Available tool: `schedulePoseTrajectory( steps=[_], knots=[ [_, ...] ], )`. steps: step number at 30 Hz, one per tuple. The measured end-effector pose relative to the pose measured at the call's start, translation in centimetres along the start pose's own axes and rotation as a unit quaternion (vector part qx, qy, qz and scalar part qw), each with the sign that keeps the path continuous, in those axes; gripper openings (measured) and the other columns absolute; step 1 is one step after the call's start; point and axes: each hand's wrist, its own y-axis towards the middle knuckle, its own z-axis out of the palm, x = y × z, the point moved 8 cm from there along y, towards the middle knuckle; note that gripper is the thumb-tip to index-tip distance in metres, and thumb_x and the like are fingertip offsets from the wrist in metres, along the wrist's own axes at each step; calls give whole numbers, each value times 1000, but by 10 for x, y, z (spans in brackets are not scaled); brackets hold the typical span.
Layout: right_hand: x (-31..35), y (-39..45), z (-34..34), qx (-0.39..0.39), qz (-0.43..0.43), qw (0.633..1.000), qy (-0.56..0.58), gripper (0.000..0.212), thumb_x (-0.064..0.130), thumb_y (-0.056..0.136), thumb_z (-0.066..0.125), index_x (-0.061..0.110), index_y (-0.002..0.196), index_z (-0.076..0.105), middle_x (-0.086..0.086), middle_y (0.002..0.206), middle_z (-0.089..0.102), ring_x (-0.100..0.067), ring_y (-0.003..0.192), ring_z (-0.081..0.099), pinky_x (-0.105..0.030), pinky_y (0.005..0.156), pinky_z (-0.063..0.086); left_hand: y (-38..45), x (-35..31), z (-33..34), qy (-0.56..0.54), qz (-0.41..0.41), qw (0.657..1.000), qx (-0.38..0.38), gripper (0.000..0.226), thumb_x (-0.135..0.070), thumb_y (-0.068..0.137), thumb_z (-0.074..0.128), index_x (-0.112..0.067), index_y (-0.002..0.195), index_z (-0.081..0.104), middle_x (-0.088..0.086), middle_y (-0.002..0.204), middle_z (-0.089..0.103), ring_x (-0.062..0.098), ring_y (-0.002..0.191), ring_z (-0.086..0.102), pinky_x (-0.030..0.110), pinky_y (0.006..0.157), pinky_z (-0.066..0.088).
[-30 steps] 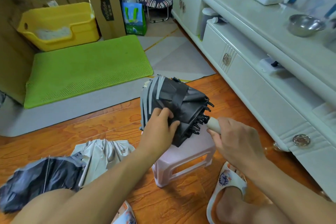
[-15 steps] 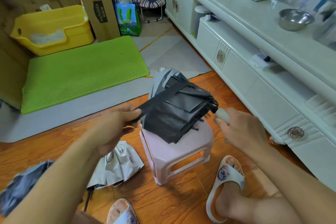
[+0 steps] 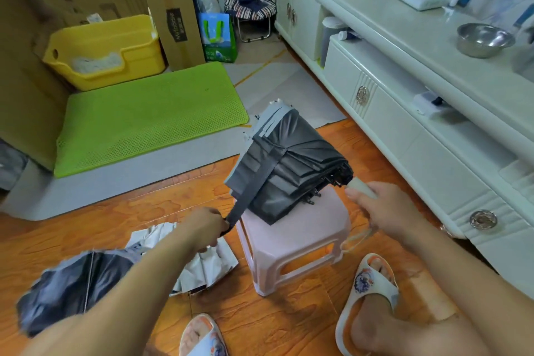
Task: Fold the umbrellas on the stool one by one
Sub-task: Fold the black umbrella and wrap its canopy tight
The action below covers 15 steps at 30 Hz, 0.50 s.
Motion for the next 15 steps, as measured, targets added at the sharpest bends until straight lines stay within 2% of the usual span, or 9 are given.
schedulePoseTrajectory(
  steps=[2, 4, 5, 7, 9, 11, 12, 13, 15],
  knots=[
    [-3, -11, 24, 70, 26, 992, 102, 40, 43, 97, 62, 5, 83, 66, -1, 60, 59, -16, 48, 54, -35, 56, 49, 13, 10, 16, 17, -2, 1000, -1, 7, -11, 96, 56, -7, 93, 60, 13, 88, 65, 29, 75, 67, 27, 52, 45],
    [-17, -29, 63, 159, 85, 959, 218, 43, 43, 98, 61, 0, 98, 65, -3, 66, 57, -15, 49, 49, -31, 54, 50, 25, 19, 26, 58, 9, 998, 4, 13, -11, 97, 54, -2, 97, 64, 17, 91, 66, 34, 77, 68, 30, 51, 43],
    [-23, -39, 83, 192, 112, 938, 266, 43, 43, 97, 62, 0, 98, 63, -3, 66, 55, -14, 48, 46, -30, 54, 50, 27, 23, 29, 92, 16, 996, 9, 16, -10, 98, 53, 0, 102, 65, 17, 94, 65, 33, 78, 65, 32, 53, 45],
    [-43, -50, 115, 206, 150, 917, 307, 40, 42, 91, 68, 4, 91, 59, -3, 64, 49, -13, 46, 40, -30, 54, 49, 29, 33, 31, 113, 1, 993, 23, 20, -8, 100, 50, 2, 112, 64, 15, 99, 59, 33, 90, 64, 37, 64, 49],
    [-64, -53, 133, 200, 175, 913, 308, 41, 42, 81, 73, 5, 91, 59, -3, 63, 48, -12, 47, 39, -29, 56, 50, 29, 45, 37, 151, -6, 987, 49, 25, -7, 101, 47, 2, 117, 64, 16, 105, 62, 35, 105, 63, 38, 78, 49],
    [-76, -49, 140, 222, 185, 911, 295, 53, 49, 74, 77, 3, 98, 62, -4, 67, 55, -19, 53, 51, -35, 69, 56, 38, 58, 41, 110, -15, 993, 29, 17, -12, 98, 52, -3, 98, 67, 10, 89, 65, 31, 89, 63, 38, 77, 51],
    [-79, -45, 140, 239, 186, 917, 259, 57, 55, 75, 77, 5, 99, 63, -5, 73, 60, -27, 63, 60, -43, 79, 58, 42, 61, 41, 114, -6, 993, 6, 17, -16, 97, 55, -8, 85, 64, 7, 78, 62, 29, 80, 61, 37, 70, 51],
    [-82, -39, 141, 262, 175, 929, 193, 57, 60, 78, 75, 9, 100, 65, -6, 83, 65, -31, 76, 65, -48, 87, 57, 44, 64, 43, 118, -5, 993, 1, 20, -20, 96, 56, -12, 78, 60, 6, 73, 61, 29, 74, 60, 33, 61, 47],
    [-80, -29, 134, 274, 150, 950, -17, 57, 66, 86, 66, 17, 115, 62, -5, 112, 66, -23, 98, 65, -42, 90, 54, 46, 67, 45, 126, 1, 992, 4, 23, -25, 97, 57, -15, 76, 59, 5, 73, 62, 26, 70, 58, 30, 53, 36]
  ],
)
